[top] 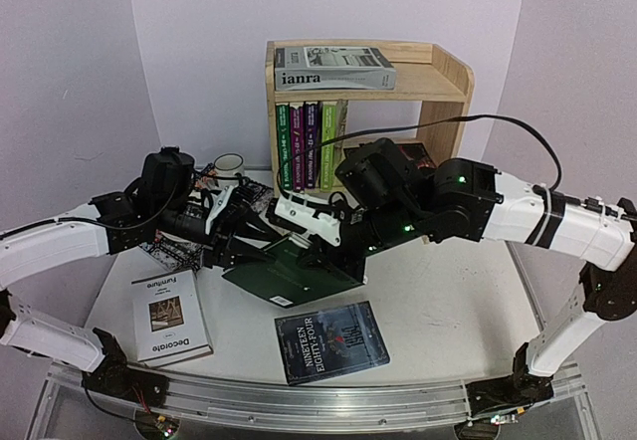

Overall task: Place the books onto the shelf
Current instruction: Pass from the right arm to the left

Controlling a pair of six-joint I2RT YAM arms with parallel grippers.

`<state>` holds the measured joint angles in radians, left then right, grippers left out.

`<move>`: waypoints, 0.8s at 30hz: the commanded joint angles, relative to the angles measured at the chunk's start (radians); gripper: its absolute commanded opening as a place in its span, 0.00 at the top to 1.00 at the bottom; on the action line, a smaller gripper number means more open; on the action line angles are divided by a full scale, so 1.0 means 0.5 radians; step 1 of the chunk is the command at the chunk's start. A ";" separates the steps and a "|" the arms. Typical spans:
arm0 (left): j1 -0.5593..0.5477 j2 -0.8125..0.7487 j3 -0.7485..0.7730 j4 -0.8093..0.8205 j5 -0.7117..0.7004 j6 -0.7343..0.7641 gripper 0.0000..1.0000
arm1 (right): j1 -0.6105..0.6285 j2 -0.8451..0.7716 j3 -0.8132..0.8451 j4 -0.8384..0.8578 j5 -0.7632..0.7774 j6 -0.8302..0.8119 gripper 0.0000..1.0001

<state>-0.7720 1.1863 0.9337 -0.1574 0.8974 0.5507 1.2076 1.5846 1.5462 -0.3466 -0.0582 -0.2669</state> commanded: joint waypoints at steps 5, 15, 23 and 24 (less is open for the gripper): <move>-0.051 0.026 0.092 -0.086 0.054 0.102 0.85 | 0.002 0.051 0.212 0.116 -0.056 -0.031 0.97; -0.061 -0.113 0.095 -0.080 -0.036 0.123 1.00 | -0.002 -0.052 0.128 0.135 0.067 -0.010 0.09; -0.019 -0.256 0.027 0.262 -0.282 -0.380 1.00 | -0.126 -0.446 -0.317 0.460 -0.011 0.166 0.02; 0.010 -0.286 -0.006 0.367 -0.273 -0.437 1.00 | -0.140 -0.503 -0.417 0.557 -0.007 0.202 0.02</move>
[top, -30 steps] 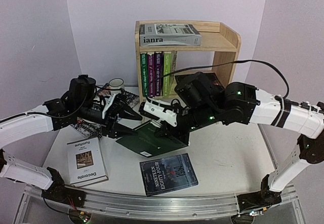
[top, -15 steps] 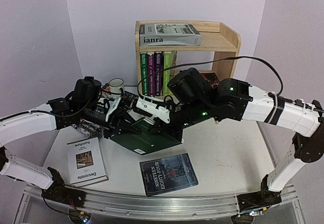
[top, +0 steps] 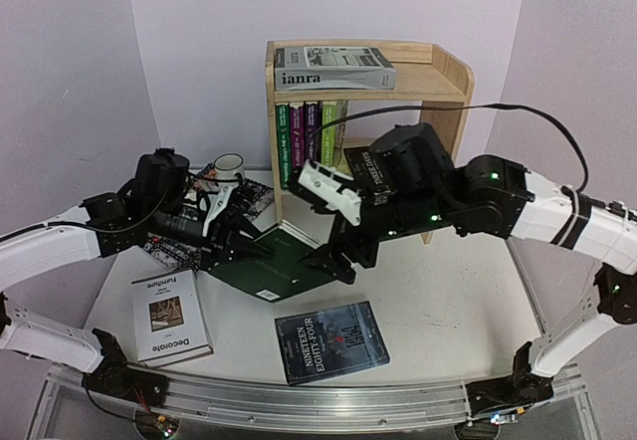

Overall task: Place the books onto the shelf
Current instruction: Pass from the right arm to the left, then pass from the left arm to the right

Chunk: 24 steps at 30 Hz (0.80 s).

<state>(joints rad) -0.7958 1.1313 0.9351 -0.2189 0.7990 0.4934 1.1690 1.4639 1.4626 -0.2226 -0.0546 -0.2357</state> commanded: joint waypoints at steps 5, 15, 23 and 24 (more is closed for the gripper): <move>0.271 -0.257 -0.144 0.906 0.135 -0.689 1.00 | -0.136 -0.507 -0.565 0.701 0.043 0.323 0.02; 0.415 -0.288 -0.141 1.622 -0.040 -1.601 1.00 | -0.196 -0.626 -0.848 1.321 0.036 0.743 0.02; 0.417 -0.336 -0.085 1.872 -0.297 -2.076 1.00 | -0.196 -0.572 -0.923 1.795 -0.122 1.042 0.15; 0.416 -0.326 -0.068 1.884 -0.283 -2.120 1.00 | -0.196 -0.553 -0.906 1.817 -0.149 1.065 0.19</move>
<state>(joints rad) -0.5888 0.9988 0.8289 0.5453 0.7304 -0.4021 1.0737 1.1771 0.9877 0.4908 -0.0600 0.1989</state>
